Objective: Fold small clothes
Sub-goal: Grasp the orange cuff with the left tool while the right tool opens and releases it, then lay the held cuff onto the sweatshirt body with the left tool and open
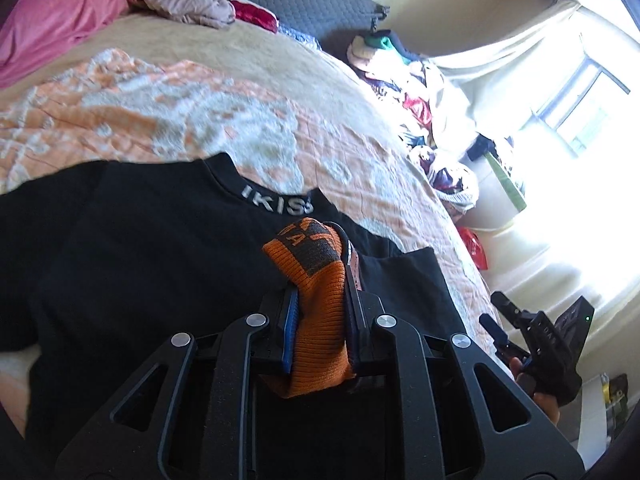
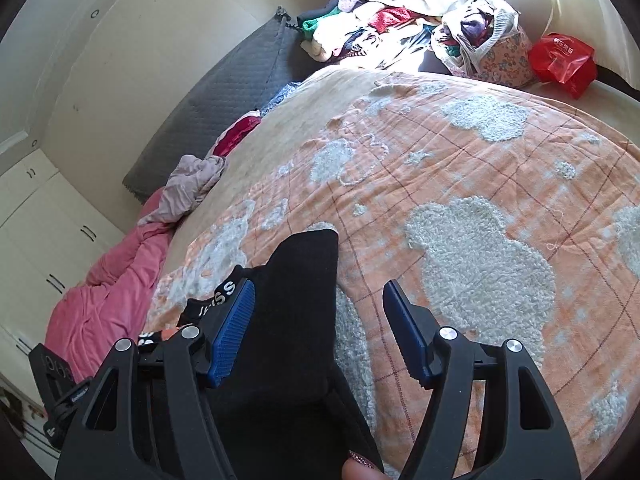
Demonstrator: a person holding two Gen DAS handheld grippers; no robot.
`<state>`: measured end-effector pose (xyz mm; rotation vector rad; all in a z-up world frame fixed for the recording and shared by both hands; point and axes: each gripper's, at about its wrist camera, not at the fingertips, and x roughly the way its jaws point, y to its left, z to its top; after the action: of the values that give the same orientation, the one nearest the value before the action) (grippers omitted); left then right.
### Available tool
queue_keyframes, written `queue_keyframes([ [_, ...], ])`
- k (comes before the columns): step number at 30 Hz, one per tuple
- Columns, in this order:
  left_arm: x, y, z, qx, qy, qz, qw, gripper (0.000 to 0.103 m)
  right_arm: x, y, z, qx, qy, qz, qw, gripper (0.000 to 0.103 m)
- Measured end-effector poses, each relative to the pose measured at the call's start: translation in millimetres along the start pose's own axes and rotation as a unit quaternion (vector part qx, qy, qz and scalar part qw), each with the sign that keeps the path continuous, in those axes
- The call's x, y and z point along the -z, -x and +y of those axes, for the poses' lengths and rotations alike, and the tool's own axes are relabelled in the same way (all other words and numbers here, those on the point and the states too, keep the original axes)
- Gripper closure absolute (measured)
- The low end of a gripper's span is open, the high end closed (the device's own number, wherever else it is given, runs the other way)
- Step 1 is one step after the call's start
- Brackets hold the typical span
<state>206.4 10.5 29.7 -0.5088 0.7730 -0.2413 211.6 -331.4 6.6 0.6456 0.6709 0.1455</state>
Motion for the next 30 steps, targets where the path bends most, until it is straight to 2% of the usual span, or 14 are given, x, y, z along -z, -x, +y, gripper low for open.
queue_keyframes([
  [4,-5.7,19.6,9.4,-0.009,0.007,-0.022,0.9997,0.092,1.3,-2.7,3.5,0.005,0.008,0.003,1.000,0.037],
  [10,-7.4,32.2,24.6,-0.027,0.013,-0.035,0.9989,0.095,2.0,-7.3,3.5,0.007,0.010,0.009,1.000,0.037],
  [12,-8.1,33.9,27.4,-0.031,0.015,-0.035,0.9988,0.095,3.2,-9.1,4.6,0.008,0.012,0.012,1.000,0.037],
  [15,-7.6,36.2,29.8,-0.035,0.013,-0.036,0.9986,0.103,6.0,-11.7,7.9,0.009,0.020,0.016,1.000,0.037],
  [21,-5.0,33.7,38.4,-0.045,0.023,-0.031,0.9982,0.100,9.6,-15.4,13.7,0.015,0.035,0.022,0.999,0.037],
  [22,-3.7,28.3,42.1,-0.050,0.026,-0.018,0.9982,0.090,10.1,-15.9,13.9,0.016,0.035,0.023,0.999,0.037],
  [23,-2.3,24.2,45.4,-0.054,0.028,-0.011,0.9981,0.071,10.4,-16.3,13.8,0.015,0.035,0.024,0.999,0.037],
  [24,-0.2,19.8,49.2,-0.059,0.032,-0.005,0.9977,0.063,10.5,-16.5,13.4,0.015,0.034,0.025,0.999,0.037],
  [25,1.6,16.0,52.7,-0.067,0.034,0.000,0.9972,0.056,10.3,-16.4,12.7,0.015,0.033,0.025,0.999,0.037],
  [27,6.0,7.9,60.3,-0.088,0.036,0.008,0.9955,0.049,10.2,-16.3,12.4,0.016,0.034,0.025,0.999,0.037],
  [29,10.0,0.3,68.2,-0.102,0.044,0.017,0.9936,0.032,10.3,-16.1,12.6,0.016,0.033,0.025,0.999,0.037],
  [30,12.2,-4.3,72.6,-0.105,0.050,0.023,0.9930,0.030,10.2,-16.2,12.6,0.015,0.033,0.025,0.999,0.037],
])
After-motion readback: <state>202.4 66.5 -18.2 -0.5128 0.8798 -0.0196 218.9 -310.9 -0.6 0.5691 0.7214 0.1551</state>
